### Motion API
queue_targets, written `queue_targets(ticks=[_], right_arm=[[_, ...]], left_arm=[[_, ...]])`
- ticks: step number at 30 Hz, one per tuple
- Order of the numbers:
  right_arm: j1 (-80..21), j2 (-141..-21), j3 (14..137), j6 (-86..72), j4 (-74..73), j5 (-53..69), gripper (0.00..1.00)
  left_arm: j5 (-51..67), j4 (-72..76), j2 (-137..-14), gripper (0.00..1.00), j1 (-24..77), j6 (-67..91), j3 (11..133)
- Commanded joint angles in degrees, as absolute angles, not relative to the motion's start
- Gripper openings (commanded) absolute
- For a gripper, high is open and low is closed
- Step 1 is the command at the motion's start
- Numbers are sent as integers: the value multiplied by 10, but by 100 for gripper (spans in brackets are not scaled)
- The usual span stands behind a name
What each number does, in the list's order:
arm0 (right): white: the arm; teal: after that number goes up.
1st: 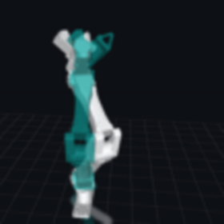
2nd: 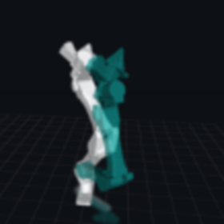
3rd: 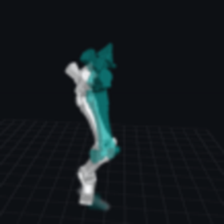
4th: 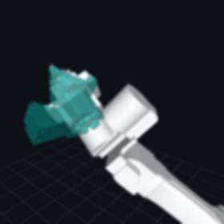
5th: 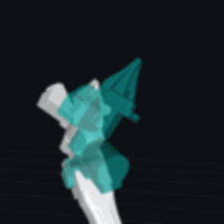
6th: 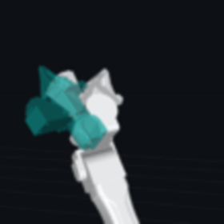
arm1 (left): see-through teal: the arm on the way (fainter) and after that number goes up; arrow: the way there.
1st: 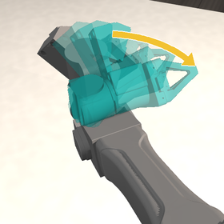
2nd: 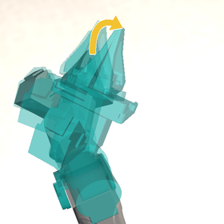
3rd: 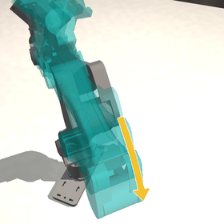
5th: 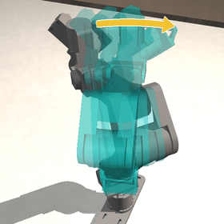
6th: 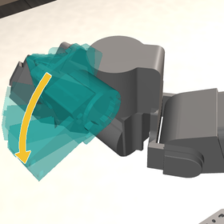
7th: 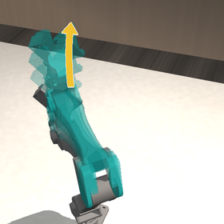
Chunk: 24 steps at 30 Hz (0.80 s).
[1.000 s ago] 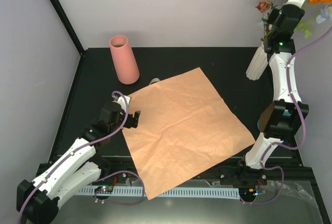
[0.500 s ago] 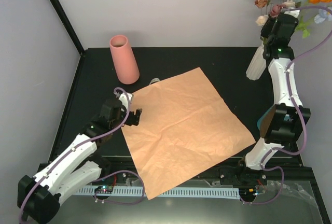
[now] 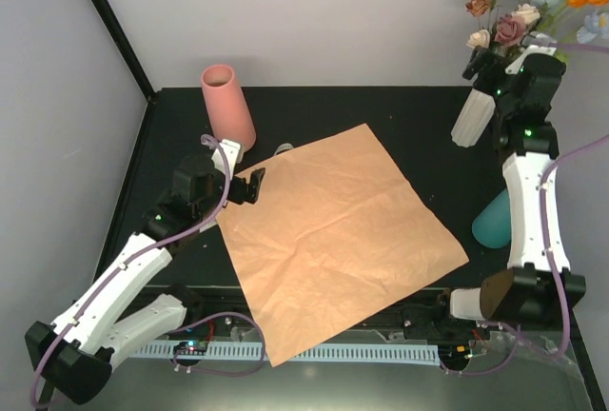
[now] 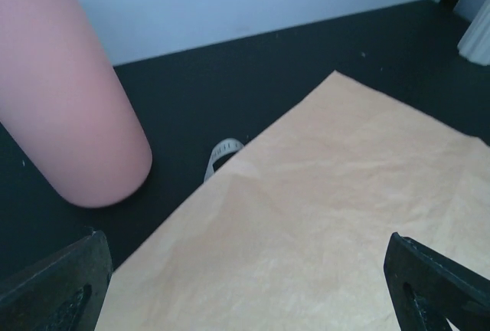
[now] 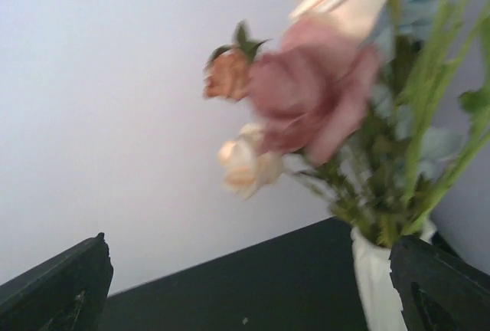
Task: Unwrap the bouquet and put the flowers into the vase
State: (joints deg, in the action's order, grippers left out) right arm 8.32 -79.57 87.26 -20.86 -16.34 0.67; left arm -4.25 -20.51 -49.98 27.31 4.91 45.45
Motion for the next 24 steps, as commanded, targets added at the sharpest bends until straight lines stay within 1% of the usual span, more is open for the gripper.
queue_targets(ticks=[1,6,10,13,15,19,21,24], right_arm=[[56,-728,806,-193,-119,117,100],[-6,-656,703,-145,-59,159,100],[-69,-621,618,-67,-15,162,100],[-72,-615,555,-54,3,152,100],[-72,-610,517,-71,13,137,100],[-72,-595,442,-74,44,129,100],[-72,-576,384,-56,93,125,100],[-72,-541,289,-32,183,84,100]], left_arm=[[-41,-200,-489,99,268,26,501],[-52,-194,-463,99,268,14,505],[-78,-179,-438,99,268,-19,471],[-145,-148,-415,99,268,-23,421],[-167,-128,-412,99,261,-20,385],[-171,-88,-419,99,232,-3,322],[-151,-51,-417,99,202,2,275],[-154,1,-412,99,173,28,215]])
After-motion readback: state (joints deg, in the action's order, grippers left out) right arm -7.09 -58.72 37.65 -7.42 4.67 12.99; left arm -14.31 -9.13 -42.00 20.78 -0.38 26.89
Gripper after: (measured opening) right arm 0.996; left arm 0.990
